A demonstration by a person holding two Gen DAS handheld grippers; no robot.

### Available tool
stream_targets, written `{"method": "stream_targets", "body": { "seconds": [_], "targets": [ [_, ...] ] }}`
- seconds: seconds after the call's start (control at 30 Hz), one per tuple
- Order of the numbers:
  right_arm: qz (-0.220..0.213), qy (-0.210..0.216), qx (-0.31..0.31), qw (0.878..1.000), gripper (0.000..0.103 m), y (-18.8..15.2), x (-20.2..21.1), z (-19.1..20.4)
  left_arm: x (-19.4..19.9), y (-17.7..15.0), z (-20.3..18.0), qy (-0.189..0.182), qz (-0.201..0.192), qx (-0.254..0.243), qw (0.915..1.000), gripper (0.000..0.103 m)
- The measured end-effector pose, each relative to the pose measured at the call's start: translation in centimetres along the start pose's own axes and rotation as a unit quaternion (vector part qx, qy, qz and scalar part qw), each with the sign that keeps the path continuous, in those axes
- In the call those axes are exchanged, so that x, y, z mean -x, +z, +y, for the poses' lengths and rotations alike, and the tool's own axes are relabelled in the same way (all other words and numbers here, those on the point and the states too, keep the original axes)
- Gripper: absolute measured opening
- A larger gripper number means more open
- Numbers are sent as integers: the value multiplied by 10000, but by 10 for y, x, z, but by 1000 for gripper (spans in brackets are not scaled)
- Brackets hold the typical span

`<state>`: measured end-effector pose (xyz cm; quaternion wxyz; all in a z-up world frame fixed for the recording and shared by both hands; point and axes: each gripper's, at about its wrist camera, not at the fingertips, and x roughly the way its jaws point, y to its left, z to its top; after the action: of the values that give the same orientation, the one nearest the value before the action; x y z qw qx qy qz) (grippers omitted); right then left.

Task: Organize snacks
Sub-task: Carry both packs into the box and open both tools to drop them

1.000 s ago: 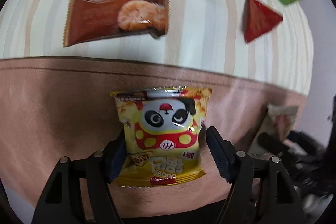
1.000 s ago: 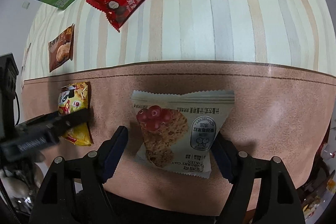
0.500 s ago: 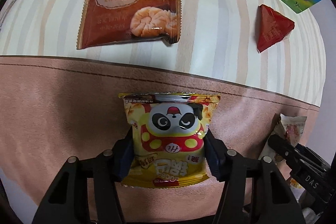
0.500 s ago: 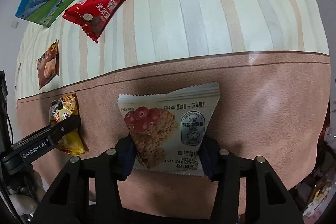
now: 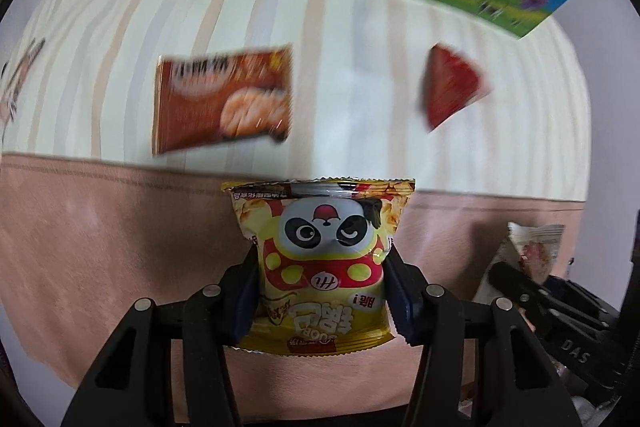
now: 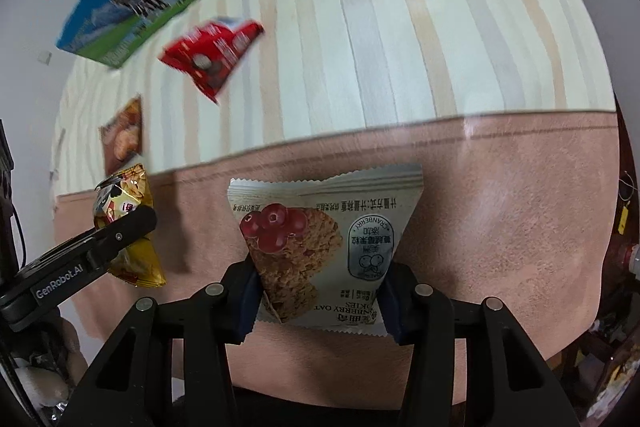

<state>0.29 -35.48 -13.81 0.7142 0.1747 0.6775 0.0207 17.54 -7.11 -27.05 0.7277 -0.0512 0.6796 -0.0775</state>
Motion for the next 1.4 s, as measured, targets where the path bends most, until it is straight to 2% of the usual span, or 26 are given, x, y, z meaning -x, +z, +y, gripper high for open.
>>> {"method": "stream_targets", "body": {
  "seconds": [0.1,0.27,0.47,0.63,0.83,1.03,1.07,1.2,1.4],
  "targets": [
    [-114,185,6,9998,52,7,21,1,23,11,-13,-161,-189,-91,9997,52],
    [-568,486,189,9970,52,38,73,13,71,43,-36,-496,-561,-233,9969,52],
    [-1158,670,568,9894,52,99,135,44,122,102,-51,-741,-1035,-395,9911,52],
    [-1454,567,877,9838,52,158,158,78,139,161,-44,-727,-1237,-467,9886,52],
    [-1379,366,1095,9837,52,235,140,113,125,233,-20,-553,-1080,-365,9919,52],
    [-994,242,1209,9874,52,301,90,144,86,301,16,-243,-546,-97,9982,52],
    [-923,210,1246,9877,52,310,79,149,77,309,20,-103,-599,-174,9980,52],
    [-705,138,1326,9886,52,330,47,161,53,333,34,8,-304,-43,9995,52],
    [-446,157,1273,9907,52,346,11,169,28,344,43,-22,35,44,10000,52]
  ]
}}
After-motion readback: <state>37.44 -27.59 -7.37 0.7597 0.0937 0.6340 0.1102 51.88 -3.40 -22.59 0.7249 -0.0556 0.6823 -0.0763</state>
